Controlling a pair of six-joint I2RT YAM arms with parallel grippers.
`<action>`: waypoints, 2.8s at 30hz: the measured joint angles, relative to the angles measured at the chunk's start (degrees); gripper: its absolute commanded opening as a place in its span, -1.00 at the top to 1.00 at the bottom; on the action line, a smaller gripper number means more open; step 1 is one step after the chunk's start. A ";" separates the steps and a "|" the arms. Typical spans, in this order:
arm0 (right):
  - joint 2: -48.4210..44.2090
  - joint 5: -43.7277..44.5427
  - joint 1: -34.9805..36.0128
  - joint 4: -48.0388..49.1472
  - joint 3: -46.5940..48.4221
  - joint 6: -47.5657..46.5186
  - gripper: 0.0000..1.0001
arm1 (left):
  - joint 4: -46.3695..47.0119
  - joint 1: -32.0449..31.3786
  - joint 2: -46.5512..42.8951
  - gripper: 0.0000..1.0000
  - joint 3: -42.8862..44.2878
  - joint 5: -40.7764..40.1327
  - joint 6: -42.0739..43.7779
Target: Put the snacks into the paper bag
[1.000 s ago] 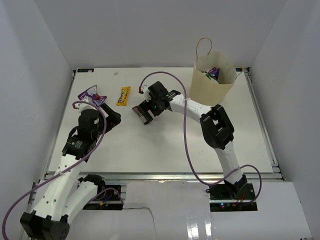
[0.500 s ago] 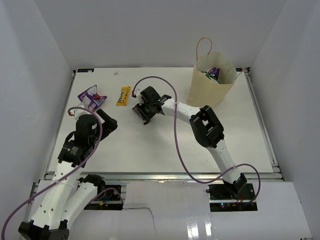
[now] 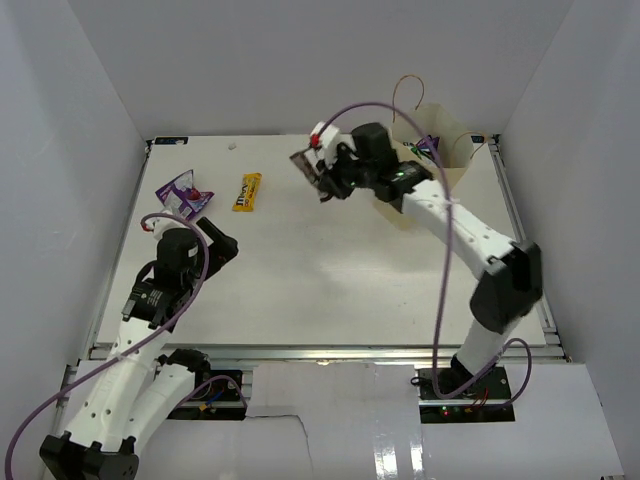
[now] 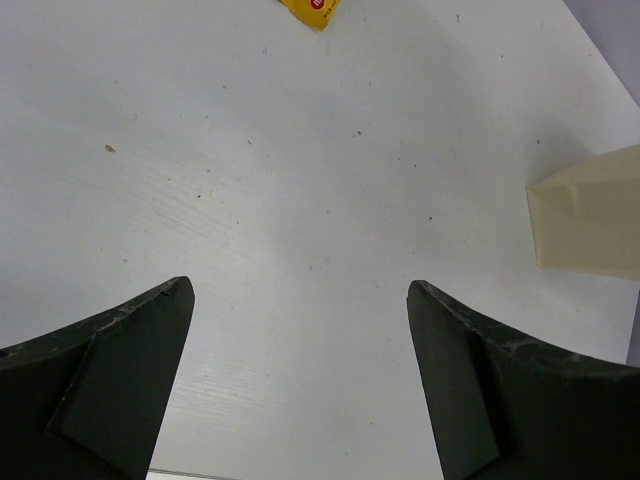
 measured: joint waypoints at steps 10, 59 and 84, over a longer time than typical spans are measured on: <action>-21.05 6.25 -20.41 7.26 -0.79 -4.55 0.55 | 7.61 0.00 6.97 -0.96 -2.89 4.07 0.39; -18.67 -35.89 -18.32 -14.23 -17.49 -16.33 -0.27 | 18.71 0.94 82.82 0.83 47.21 -5.51 34.73; -17.07 -31.43 -15.82 14.16 -19.56 19.30 -0.85 | 78.97 -3.69 67.10 0.70 33.40 74.75 -12.79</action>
